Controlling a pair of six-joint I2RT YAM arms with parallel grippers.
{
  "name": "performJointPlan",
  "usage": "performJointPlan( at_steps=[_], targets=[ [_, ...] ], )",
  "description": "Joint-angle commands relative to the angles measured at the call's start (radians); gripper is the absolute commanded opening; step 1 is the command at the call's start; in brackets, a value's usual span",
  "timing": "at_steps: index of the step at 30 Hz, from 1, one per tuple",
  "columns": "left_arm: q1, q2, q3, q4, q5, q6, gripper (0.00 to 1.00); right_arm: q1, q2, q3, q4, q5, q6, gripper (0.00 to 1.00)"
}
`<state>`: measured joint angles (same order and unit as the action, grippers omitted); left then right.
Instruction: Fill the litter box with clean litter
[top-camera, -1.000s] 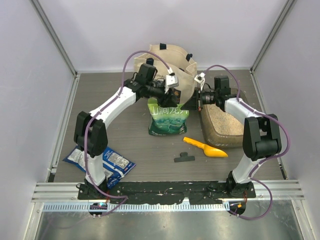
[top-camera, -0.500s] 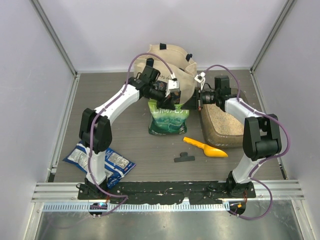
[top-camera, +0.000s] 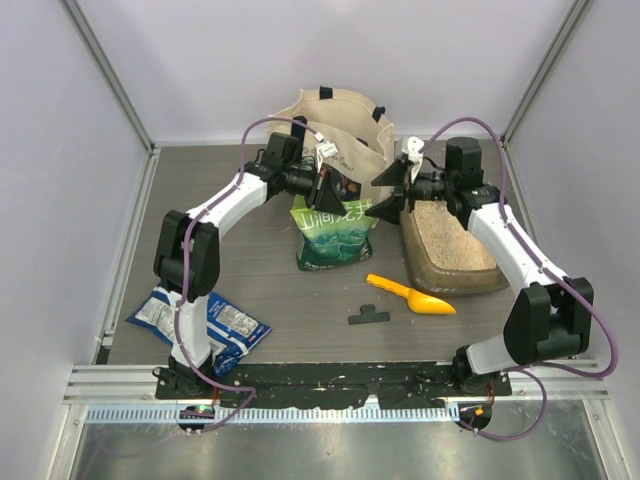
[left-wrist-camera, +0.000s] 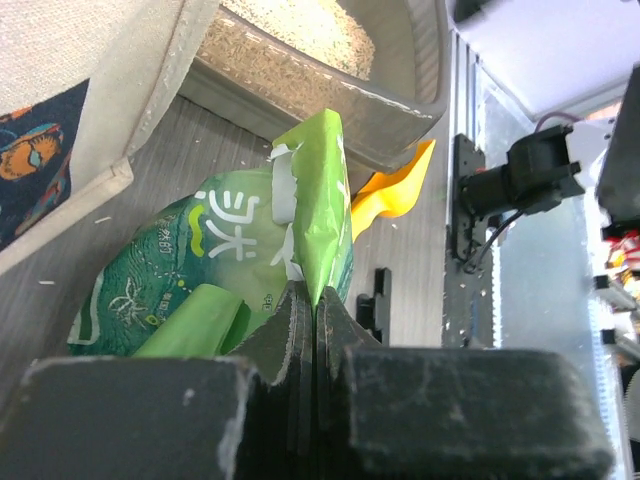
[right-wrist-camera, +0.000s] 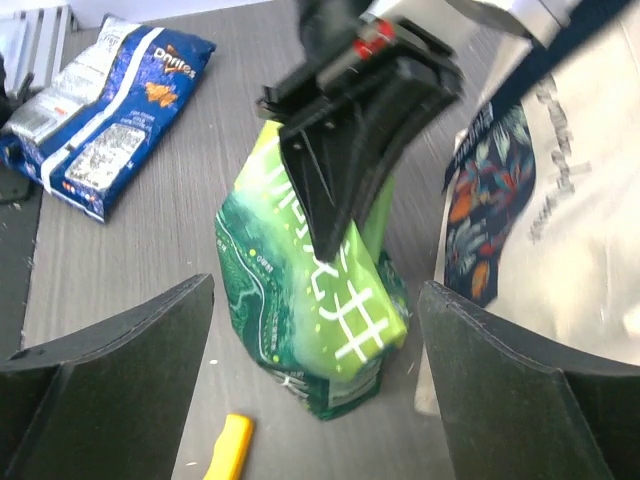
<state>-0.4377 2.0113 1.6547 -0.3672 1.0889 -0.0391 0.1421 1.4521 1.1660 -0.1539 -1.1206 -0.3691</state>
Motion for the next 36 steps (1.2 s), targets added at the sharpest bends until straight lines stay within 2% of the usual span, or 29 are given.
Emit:
performJointPlan(
  at_steps=[1,7,10,18,27,36],
  targets=[
    [0.007,-0.016,0.004,0.100,0.094,-0.151,0.00,0.065,0.059,0.063,-0.226,0.013,-0.420,0.86],
    [0.007,-0.017,-0.003,0.047,0.100,-0.133,0.00,0.096,0.111,0.044,-0.099,0.021,-0.491,0.83],
    [0.007,-0.017,0.000,0.034,0.097,-0.113,0.00,0.096,0.161,0.079,-0.133,0.013,-0.549,0.80],
    [0.004,-0.006,0.037,0.005,0.097,-0.079,0.00,0.096,0.263,0.167,-0.167,-0.057,-0.565,0.77],
    [0.005,0.006,0.065,-0.044,0.103,-0.050,0.00,0.103,0.332,0.242,-0.300,-0.120,-0.629,0.70],
    [0.005,0.012,0.076,-0.055,0.098,-0.038,0.00,0.125,0.399,0.348,-0.582,-0.156,-0.792,0.51]
  ],
)
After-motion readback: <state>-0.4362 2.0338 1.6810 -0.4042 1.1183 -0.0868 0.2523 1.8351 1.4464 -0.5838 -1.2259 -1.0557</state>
